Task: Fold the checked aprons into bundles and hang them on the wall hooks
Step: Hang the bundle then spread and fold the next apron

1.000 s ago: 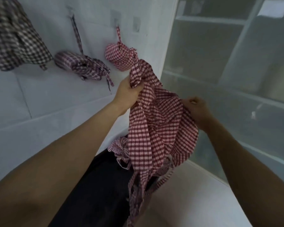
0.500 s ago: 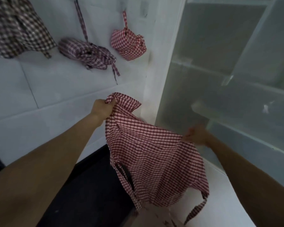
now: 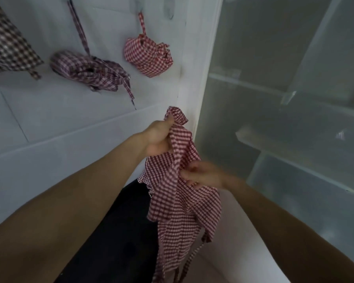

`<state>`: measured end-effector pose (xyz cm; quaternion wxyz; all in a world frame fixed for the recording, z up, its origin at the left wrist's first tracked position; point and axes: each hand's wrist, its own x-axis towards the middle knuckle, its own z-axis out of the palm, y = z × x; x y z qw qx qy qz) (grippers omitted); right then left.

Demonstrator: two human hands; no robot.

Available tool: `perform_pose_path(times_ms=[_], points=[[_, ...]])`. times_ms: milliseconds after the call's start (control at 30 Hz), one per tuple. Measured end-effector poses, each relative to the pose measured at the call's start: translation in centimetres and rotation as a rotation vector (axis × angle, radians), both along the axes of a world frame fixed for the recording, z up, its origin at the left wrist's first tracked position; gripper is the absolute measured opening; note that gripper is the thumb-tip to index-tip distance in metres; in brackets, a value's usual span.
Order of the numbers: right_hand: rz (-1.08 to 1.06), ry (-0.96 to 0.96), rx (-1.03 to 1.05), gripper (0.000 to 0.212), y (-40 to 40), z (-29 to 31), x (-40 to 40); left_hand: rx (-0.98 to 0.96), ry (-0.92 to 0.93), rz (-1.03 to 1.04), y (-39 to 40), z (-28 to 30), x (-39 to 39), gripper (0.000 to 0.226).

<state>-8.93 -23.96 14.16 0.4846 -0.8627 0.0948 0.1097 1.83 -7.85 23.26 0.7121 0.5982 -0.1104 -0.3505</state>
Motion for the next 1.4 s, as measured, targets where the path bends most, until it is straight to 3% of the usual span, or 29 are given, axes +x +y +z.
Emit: perform_pose_path(times_ms=[67,167,267,300,400,467,533,600,700,767,833,933,1000,1067,1133,1200,1300,1333,1400], points=[[0.006,-0.062,0.053,0.030,1.3,-0.4,-0.2,-0.029,-0.008,-0.032,-2.2,0.6,-1.2,0.053],[-0.008,-0.059,0.276,0.030,3.2,-1.7,-1.1,-0.071,-0.012,0.021,-4.9,1.7,-2.7,0.042],[-0.098,0.048,0.530,0.090,3.6,-2.9,-2.1,-0.098,-0.055,0.107,-6.9,2.7,-3.5,0.047],[-0.105,0.073,0.628,0.099,3.5,-3.0,-2.3,-0.080,-0.090,0.133,-7.2,2.7,-3.2,0.046],[-0.205,-0.022,0.887,0.073,1.1,-0.9,-3.9,-0.099,-0.095,0.228,-8.0,2.8,-2.6,0.035],[-0.189,-0.090,0.815,0.056,-1.6,2.0,-5.1,-0.124,-0.053,0.254,-8.0,2.7,-1.6,0.034],[-0.123,-0.056,0.573,0.045,-4.7,4.5,-6.5,-0.090,-0.107,0.278,-7.8,2.7,-0.4,0.036],[-0.082,0.015,0.262,0.043,-7.7,6.5,-7.6,0.022,-0.230,0.375,-7.5,2.7,0.5,0.041],[-0.083,0.034,-0.153,0.019,-10.6,9.7,-8.9,0.225,-0.508,0.463,-6.8,3.0,1.3,0.048],[-0.109,0.022,-0.306,0.018,-11.8,11.9,-9.3,0.311,-0.678,0.443,-6.6,3.3,1.1,0.046],[-0.168,0.045,-0.330,0.015,-12.6,13.5,-9.5,0.350,-0.764,0.442,-6.3,4.0,0.9,0.041],[-0.307,0.016,-0.254,0.029,-13.1,15.4,-10.2,0.391,-0.818,0.479,-5.8,5.0,1.4,0.042],[-0.373,-0.037,-0.088,0.043,-13.0,16.7,-10.6,0.363,-0.777,0.461,-5.5,5.6,1.8,0.045],[-0.405,-0.077,0.113,0.037,-12.8,17.9,-11.0,0.303,-0.703,0.437,-5.1,6.3,1.8,0.042],[-0.437,-0.117,0.178,0.029,-12.3,19.0,-11.1,0.176,-0.590,0.352,-4.5,6.6,1.6,0.037],[-0.451,-0.174,0.154,0.037,-12.6,19.7,-11.3,0.083,-0.476,0.173,-3.8,6.5,1.5,0.033],[-0.292,-0.092,0.027,0.077,-13.3,20.9,-11.9,0.234,-0.599,-0.024,-2.5,6.0,1.9,0.033],[-0.248,-0.035,-0.045,0.079,-13.4,21.2,-12.1,0.277,-0.642,-0.043,-2.1,6.0,2.2,0.038],[-0.233,0.012,-0.230,0.049,-13.4,21.3,-11.8,0.415,-0.704,-0.099,-1.0,6.1,2.8,0.059]])
